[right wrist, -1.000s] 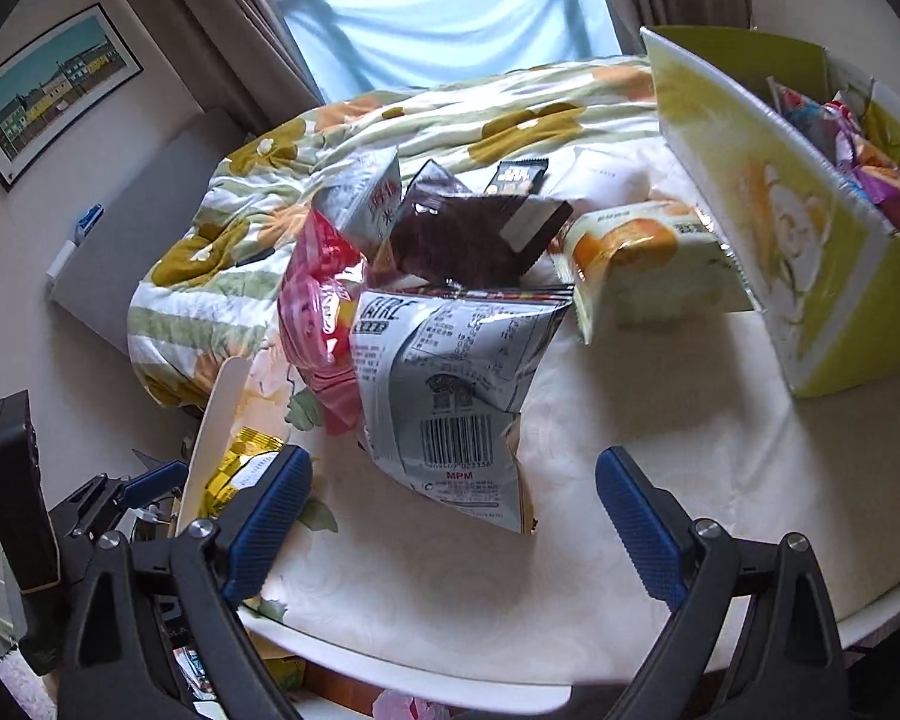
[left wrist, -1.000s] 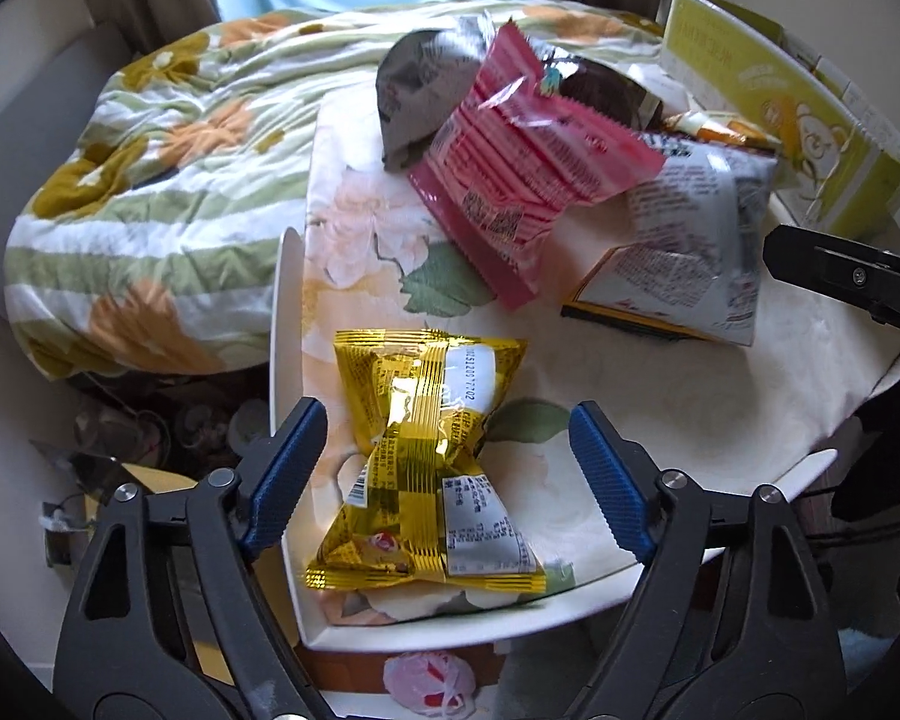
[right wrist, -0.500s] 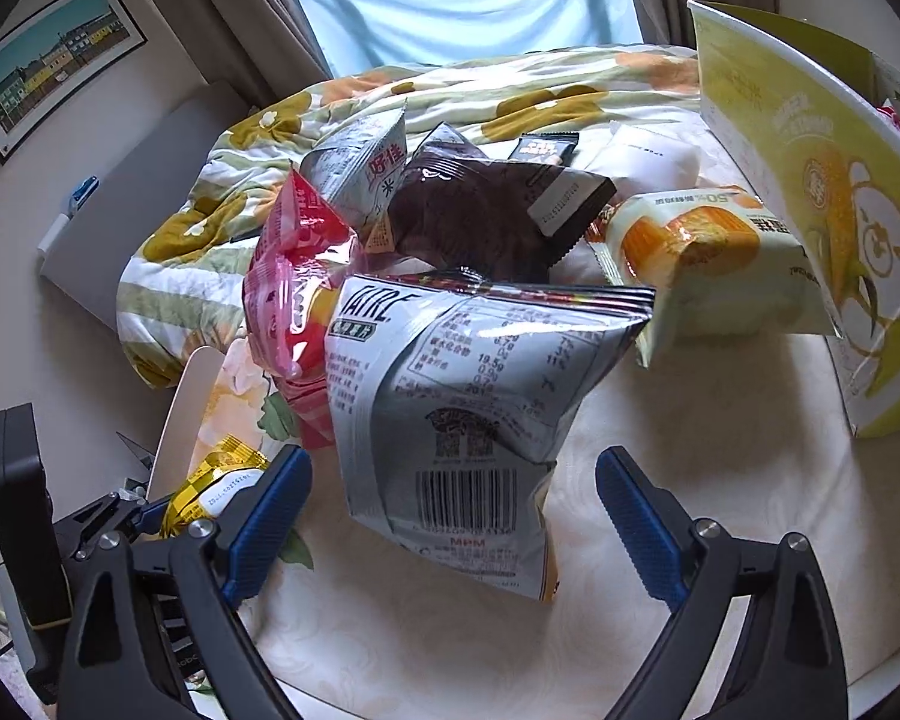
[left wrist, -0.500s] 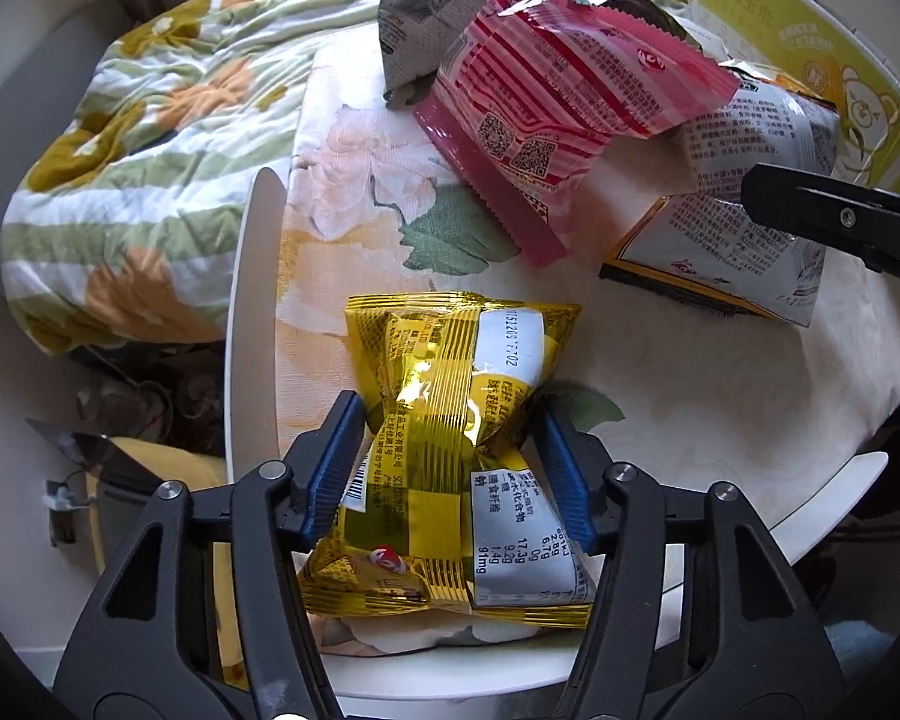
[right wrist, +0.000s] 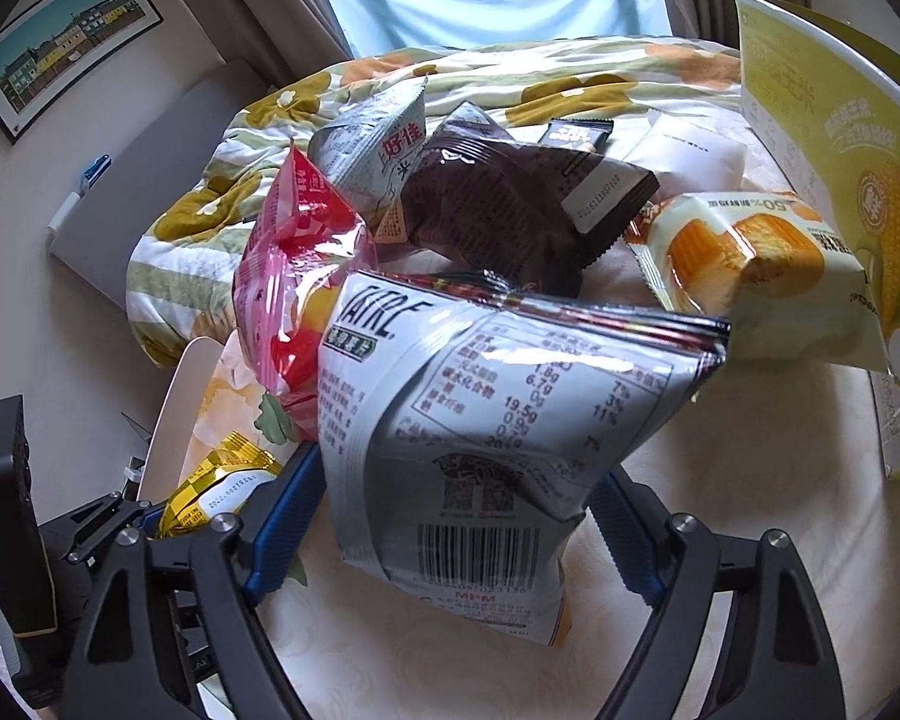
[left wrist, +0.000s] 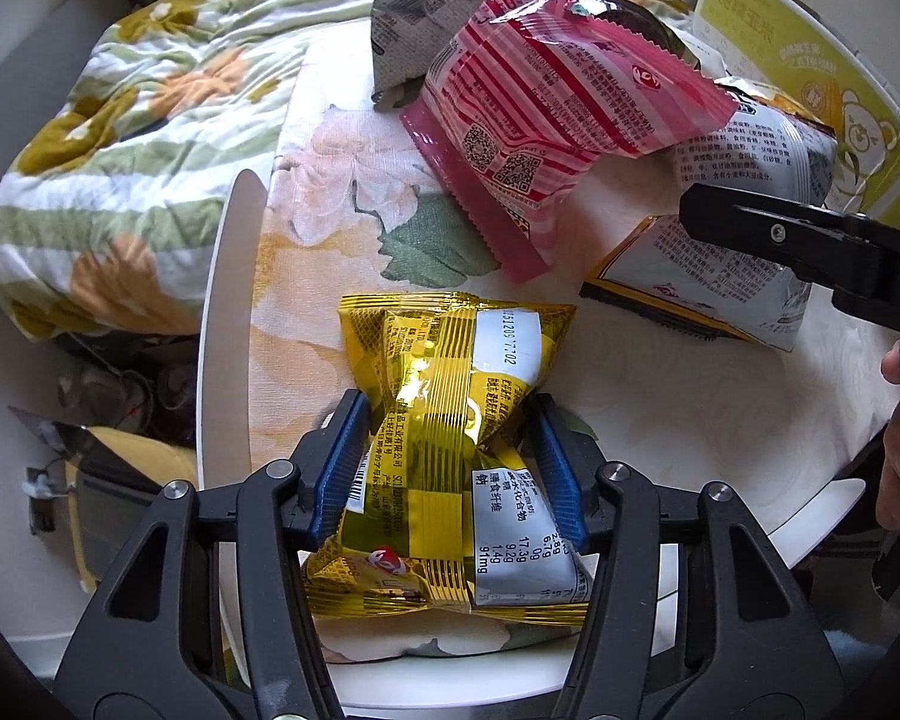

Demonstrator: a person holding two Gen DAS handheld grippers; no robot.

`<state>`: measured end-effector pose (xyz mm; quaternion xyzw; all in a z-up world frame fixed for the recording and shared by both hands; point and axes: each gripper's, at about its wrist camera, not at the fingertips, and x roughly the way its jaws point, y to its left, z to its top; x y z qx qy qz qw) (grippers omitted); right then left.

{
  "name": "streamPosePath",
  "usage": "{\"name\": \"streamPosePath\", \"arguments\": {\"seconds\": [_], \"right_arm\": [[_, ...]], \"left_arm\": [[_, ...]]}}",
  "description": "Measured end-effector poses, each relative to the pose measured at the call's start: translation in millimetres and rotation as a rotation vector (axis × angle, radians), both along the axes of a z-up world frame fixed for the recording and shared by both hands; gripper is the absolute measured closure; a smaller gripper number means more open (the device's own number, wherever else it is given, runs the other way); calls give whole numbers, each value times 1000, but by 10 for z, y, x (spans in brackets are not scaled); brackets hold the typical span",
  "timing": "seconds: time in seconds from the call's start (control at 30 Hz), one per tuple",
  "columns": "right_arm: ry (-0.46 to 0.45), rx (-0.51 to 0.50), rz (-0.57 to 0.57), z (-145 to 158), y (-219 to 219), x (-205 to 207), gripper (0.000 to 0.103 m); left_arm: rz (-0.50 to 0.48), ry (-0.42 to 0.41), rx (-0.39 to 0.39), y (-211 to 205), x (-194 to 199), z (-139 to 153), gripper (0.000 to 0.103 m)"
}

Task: Organize snacks
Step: 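Grasp the gold wrapper with the left tool while the right tool approaches the silver bag, then close the right tool on the silver TAIRE bag and lift it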

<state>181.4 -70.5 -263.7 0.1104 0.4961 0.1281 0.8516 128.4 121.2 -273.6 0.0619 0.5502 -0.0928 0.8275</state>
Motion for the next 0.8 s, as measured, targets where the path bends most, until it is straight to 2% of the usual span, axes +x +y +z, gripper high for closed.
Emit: {"name": "streamPosePath", "arguments": {"seconds": [0.07,0.27,0.57,0.8], "right_arm": [[7,10,12,-11,-6,13,33],[15,31,12,-8,-25,2,43],[-4,0,-20,140,-149,-137,44],[-37,-10,-51,416,-233,-280,44]], "left_arm": [[3,2,-9,1,7,7,52],[9,13,-18,-7,30,13,53],[17,4,-41,33,5,101,54],[11,-49,-40,38,-74,467,54]]}}
